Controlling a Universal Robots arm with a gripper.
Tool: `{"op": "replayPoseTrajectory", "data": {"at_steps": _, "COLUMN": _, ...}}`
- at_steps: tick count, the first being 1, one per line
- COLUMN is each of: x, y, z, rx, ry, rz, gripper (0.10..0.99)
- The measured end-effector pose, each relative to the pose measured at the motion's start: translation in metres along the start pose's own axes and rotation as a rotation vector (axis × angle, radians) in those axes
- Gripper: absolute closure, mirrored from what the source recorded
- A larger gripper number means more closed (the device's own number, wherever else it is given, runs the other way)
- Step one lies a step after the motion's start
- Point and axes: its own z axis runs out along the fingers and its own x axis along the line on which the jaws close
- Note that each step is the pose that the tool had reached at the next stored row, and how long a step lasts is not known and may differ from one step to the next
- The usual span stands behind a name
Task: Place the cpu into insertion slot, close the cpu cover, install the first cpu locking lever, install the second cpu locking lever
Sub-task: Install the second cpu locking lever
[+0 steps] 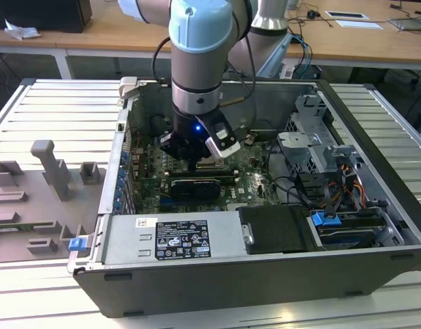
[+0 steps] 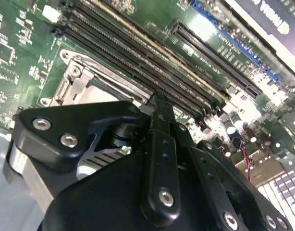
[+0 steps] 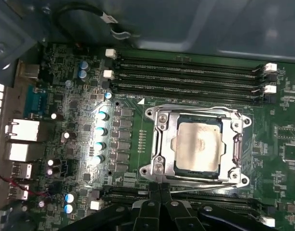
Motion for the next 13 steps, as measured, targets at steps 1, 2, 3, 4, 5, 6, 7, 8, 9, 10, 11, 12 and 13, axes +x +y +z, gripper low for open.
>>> {"op": "replayPoseTrajectory", "data": {"at_steps": 1, "x": 0.0002, "y": -0.0011, "z": 0.0001, "rx": -0.006, "ry": -0.0006, "rz": 0.000, "gripper": 0.980}}
{"op": "replayPoseTrajectory", "data": {"at_steps": 2, "x": 0.0006, "y": -0.0029, "z": 0.0002, "rx": -0.015, "ry": -0.0014, "rz": 0.000, "gripper": 0.980}}
{"op": "replayPoseTrajectory", "data": {"at_steps": 3, "x": 0.0009, "y": -0.0045, "z": 0.0001, "rx": -0.023, "ry": -0.0021, "rz": 0.000, "gripper": 0.980}}
{"op": "replayPoseTrajectory", "data": {"at_steps": 4, "x": 0.0012, "y": -0.0060, "z": 0.0000, "rx": -0.028, "ry": -0.0026, "rz": 0.000, "gripper": 0.980}}
{"op": "replayPoseTrajectory", "data": {"at_steps": 5, "x": 0.0019, "y": -0.0076, "z": -0.0002, "rx": -0.036, "ry": -0.0032, "rz": 0.000, "gripper": 0.980}}
{"op": "replayPoseTrajectory", "data": {"at_steps": 6, "x": 0.0025, "y": -0.0091, "z": -0.0002, "rx": -0.042, "ry": -0.0038, "rz": 0.000, "gripper": 0.980}}
{"op": "replayPoseTrajectory", "data": {"at_steps": 7, "x": 0.0036, "y": -0.0113, "z": -0.0003, "rx": -0.053, "ry": -0.0048, "rz": 0.000, "gripper": 0.980}}
{"op": "replayPoseTrajectory", "data": {"at_steps": 8, "x": 0.0048, "y": -0.0126, "z": -0.0003, "rx": -0.062, "ry": -0.0055, "rz": -0.001, "gripper": 0.980}}
{"op": "replayPoseTrajectory", "data": {"at_steps": 9, "x": 0.0054, "y": -0.0133, "z": 0.0000, "rx": -0.071, "ry": -0.0064, "rz": 0.000, "gripper": 0.980}}
{"op": "replayPoseTrajectory", "data": {"at_steps": 10, "x": 0.0058, "y": -0.0138, "z": 0.0006, "rx": -0.075, "ry": -0.0067, "rz": 0.000, "gripper": 0.980}}
{"op": "replayPoseTrajectory", "data": {"at_steps": 11, "x": 0.0061, "y": -0.0141, "z": 0.0012, "rx": -0.079, "ry": -0.0071, "rz": -0.001, "gripper": 0.980}}
{"op": "replayPoseTrajectory", "data": {"at_steps": 12, "x": 0.0062, "y": -0.0141, "z": 0.0014, "rx": -0.080, "ry": -0.0073, "rz": -0.001, "gripper": 0.980}}
{"op": "replayPoseTrajectory", "data": {"at_steps": 13, "x": 0.0064, "y": -0.0141, "z": 0.0016, "rx": -0.081, "ry": -0.0073, "rz": -0.001, "gripper": 0.980}}
